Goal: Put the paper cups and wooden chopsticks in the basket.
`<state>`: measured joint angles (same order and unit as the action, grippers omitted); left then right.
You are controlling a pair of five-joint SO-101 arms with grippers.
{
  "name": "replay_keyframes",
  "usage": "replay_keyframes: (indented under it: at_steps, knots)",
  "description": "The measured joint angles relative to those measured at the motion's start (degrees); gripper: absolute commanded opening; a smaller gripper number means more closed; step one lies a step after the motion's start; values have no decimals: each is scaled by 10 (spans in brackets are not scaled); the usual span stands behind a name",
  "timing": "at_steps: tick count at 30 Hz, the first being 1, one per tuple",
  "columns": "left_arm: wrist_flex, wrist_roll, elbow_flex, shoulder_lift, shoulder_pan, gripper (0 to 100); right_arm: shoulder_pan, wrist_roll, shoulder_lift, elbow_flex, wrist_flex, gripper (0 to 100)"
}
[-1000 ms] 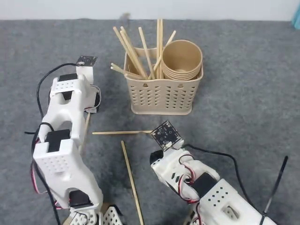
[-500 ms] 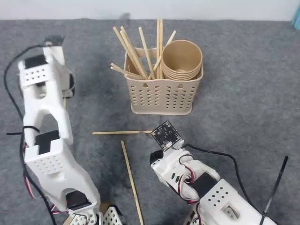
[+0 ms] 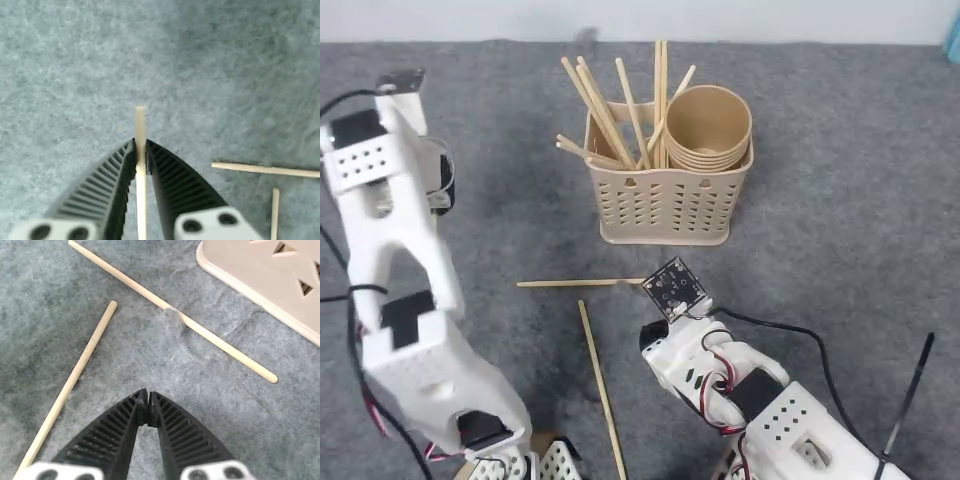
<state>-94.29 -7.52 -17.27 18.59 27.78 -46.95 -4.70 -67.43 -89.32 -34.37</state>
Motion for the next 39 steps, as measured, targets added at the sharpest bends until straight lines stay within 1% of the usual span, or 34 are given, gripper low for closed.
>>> replay_keyframes:
  at_steps: [7,11,14,19,23,27,31,35,39]
  knots:
    - [132,0,215,-185,-5,13,0,0,0,0,0,6]
    - [191,0,287,-284,-11,13,0,0,0,0,0,6]
    - [204,8,295,-345,-18,13,0,0,0,0,0,6]
    - [241,92,302,-434,-45,13,0,0,0,0,0,6]
    - [280,143,302,-495,-71,13,0,0,0,0,0,6]
    - [316,183,302,-545,-108,13,0,0,0,0,0,6]
    - [349,249,302,-582,-150,13,0,0,0,0,0,6]
    - [410,317,302,-610,-195,13,0,0,0,0,0,6]
    - [498,344,302,-636,-237,13,0,0,0,0,0,6]
